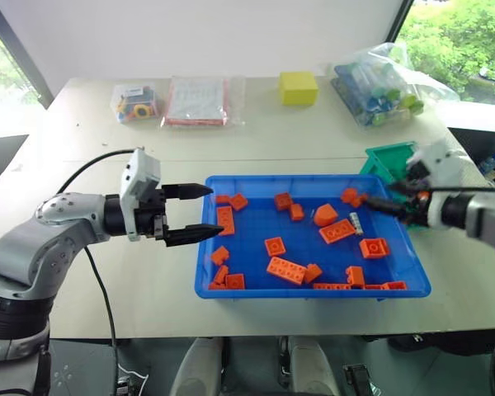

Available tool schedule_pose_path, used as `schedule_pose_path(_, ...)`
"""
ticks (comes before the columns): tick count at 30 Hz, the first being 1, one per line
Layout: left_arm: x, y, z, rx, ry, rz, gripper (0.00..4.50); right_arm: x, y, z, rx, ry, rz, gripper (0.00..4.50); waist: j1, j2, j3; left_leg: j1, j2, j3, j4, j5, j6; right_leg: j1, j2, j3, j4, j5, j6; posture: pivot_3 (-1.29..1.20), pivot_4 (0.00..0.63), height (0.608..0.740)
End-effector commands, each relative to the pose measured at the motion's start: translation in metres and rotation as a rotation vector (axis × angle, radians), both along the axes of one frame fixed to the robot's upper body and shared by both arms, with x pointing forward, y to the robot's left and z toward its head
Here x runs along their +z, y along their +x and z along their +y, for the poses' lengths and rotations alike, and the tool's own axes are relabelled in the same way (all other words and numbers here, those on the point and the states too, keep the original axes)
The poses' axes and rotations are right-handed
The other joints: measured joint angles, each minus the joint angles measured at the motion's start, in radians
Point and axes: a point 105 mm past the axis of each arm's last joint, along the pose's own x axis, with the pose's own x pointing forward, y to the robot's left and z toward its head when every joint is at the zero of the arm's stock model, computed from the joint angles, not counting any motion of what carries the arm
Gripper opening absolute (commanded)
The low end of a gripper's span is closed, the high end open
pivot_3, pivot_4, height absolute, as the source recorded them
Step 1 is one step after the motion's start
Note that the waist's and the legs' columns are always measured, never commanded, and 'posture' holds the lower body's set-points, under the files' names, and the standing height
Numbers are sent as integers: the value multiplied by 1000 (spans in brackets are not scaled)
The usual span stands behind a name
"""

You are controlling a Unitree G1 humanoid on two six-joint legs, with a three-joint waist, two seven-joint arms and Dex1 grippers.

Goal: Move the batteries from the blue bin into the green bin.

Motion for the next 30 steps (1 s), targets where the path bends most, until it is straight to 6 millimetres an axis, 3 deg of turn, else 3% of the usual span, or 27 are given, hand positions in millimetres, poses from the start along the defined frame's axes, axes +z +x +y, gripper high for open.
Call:
schedule_pose_path(1,12,-3,2,0,-2,-54,4500,3,4,-5,-38,-28,-47,3536,-1,0,0,0,0,0,0,0,0,0,0,0,0,0,0,0,150,692)
schedule_pose_path(9,13,-3,0,0,-9,-56,4500,-14,11,-2,-35,-65,-54,3536,0,0,0,0,0,0,0,0,0,0,0,0,0,0,0,0,150,692)
schedule_pose_path(21,21,-2,1,21,-26,-64,4500,-27,8,27,110,-227,-121,3536,-2,0,0,0,0,0,0,0,0,0,1,0,0,0,0,0,150,692)
schedule_pose_path(25,20,-1,0,21,-29,-65,4500,-21,9,25,108,-222,-132,3536,-2,0,0,0,0,0,0,0,0,0,1,0,1,0,0,0,150,692)
schedule_pose_path(30,20,1,0,19,-32,-63,4500,13,11,38,218,-159,-212,3536,-3,0,0,0,0,0,0,0,0,0,1,0,1,0,0,0,150,692)
